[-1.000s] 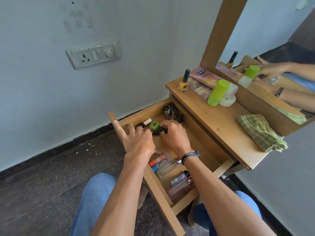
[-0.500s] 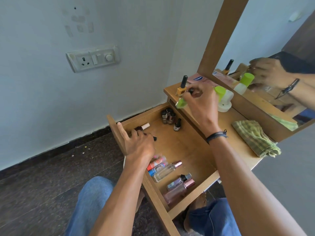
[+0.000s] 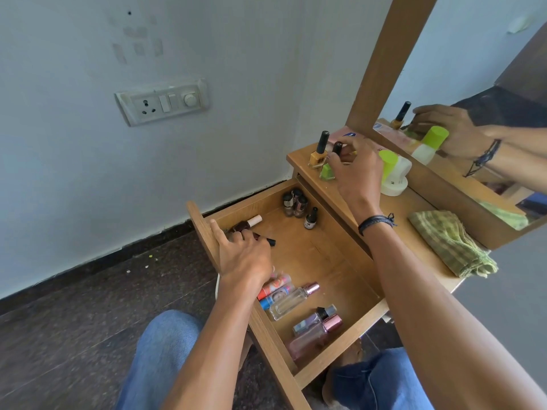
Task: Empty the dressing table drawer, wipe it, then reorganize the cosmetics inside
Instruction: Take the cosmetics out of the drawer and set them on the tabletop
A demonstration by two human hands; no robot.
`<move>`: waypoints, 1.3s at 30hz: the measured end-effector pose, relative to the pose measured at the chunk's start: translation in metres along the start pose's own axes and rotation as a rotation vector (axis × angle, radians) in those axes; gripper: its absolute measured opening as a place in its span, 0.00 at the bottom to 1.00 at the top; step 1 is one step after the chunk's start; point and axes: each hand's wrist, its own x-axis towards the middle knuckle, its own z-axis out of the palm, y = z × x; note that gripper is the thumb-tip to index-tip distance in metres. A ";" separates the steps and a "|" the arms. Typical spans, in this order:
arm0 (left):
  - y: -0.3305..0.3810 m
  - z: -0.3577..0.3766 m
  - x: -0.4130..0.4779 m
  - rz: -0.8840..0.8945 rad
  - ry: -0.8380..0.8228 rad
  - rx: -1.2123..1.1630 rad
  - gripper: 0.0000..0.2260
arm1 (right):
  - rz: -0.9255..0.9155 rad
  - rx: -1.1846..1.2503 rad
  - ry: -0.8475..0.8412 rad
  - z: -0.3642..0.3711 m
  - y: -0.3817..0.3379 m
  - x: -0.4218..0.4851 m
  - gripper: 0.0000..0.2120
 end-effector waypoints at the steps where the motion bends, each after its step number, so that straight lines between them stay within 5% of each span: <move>1: 0.000 0.000 0.000 0.005 -0.005 -0.008 0.25 | 0.000 0.004 -0.001 0.001 0.000 0.000 0.09; 12: -0.002 -0.002 0.000 0.040 -0.016 -0.070 0.28 | 0.044 0.114 0.008 0.009 0.012 -0.006 0.20; 17: -0.003 -0.007 -0.004 -0.024 0.126 -0.228 0.15 | -0.056 0.098 0.121 0.012 0.003 -0.053 0.15; 21: -0.012 -0.015 -0.005 -0.111 0.206 -0.285 0.11 | -0.224 -0.007 -0.153 0.030 0.008 -0.097 0.07; 27: -0.012 -0.014 -0.011 -0.114 0.089 -0.184 0.01 | -0.179 -0.249 -0.609 0.064 0.027 -0.127 0.12; 31: -0.010 -0.009 -0.008 -0.087 0.056 -0.057 0.13 | -0.189 -0.334 -0.682 0.070 0.033 -0.135 0.14; 39: -0.009 -0.008 -0.007 -0.039 0.080 0.013 0.14 | -0.033 -0.150 -0.631 0.048 0.026 -0.127 0.09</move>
